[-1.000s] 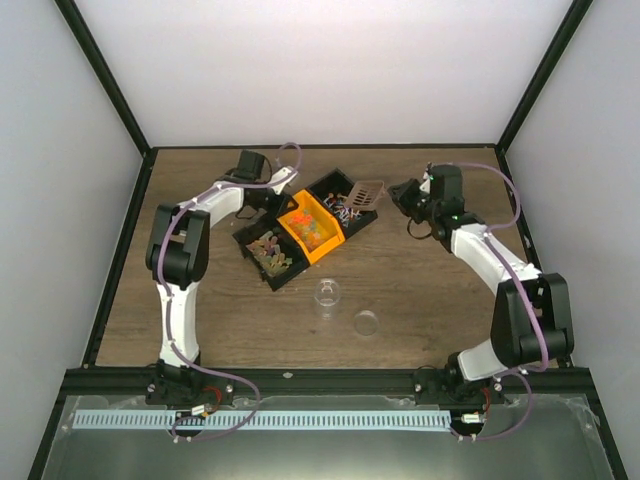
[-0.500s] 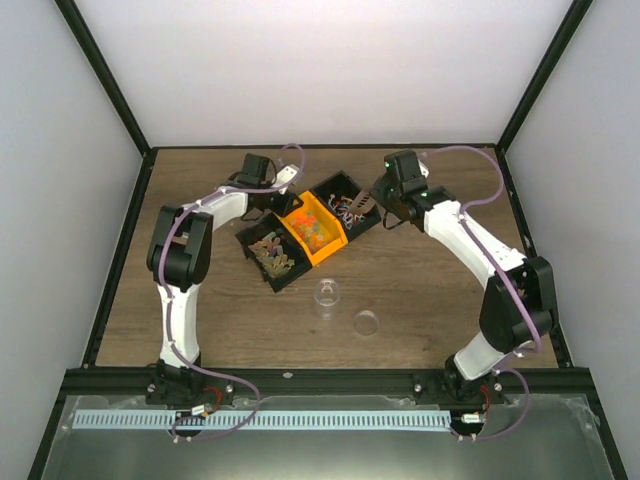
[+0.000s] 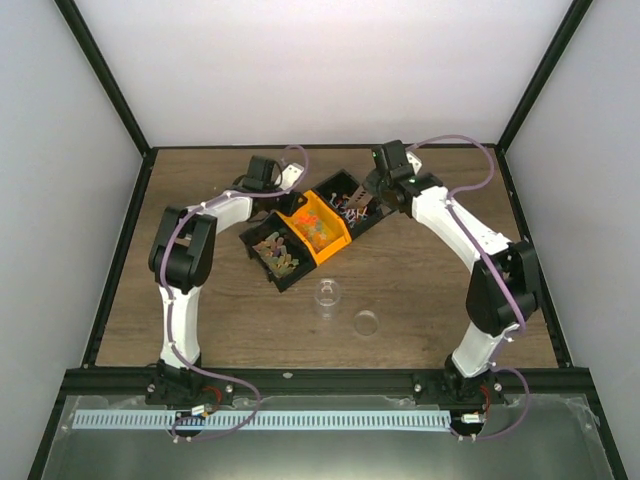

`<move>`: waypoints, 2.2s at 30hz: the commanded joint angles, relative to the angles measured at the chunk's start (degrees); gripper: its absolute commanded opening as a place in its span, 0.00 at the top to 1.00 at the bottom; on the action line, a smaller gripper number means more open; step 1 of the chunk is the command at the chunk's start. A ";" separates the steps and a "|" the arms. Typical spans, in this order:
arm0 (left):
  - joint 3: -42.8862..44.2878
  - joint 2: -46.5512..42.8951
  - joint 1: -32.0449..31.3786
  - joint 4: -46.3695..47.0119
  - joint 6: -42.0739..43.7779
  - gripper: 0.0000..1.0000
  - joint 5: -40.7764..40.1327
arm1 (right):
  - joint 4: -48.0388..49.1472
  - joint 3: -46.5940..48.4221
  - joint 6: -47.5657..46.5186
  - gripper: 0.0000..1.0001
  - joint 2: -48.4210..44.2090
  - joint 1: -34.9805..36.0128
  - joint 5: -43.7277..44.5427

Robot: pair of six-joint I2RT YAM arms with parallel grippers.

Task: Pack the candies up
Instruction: Scoop the fake candies from the storage box.

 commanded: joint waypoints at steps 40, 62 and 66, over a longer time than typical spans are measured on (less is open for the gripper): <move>-6.87 -0.47 -2.50 12.17 -3.66 0.96 -4.05 | -15.44 12.20 -1.91 0.99 16.80 3.90 11.88; -6.69 0.77 -2.57 12.43 -3.94 0.96 -4.88 | -10.06 3.56 -7.49 0.99 4.84 1.26 8.67; -7.18 0.57 -2.54 13.28 -4.56 0.96 -4.84 | -12.55 2.73 -7.03 0.99 6.03 1.26 9.14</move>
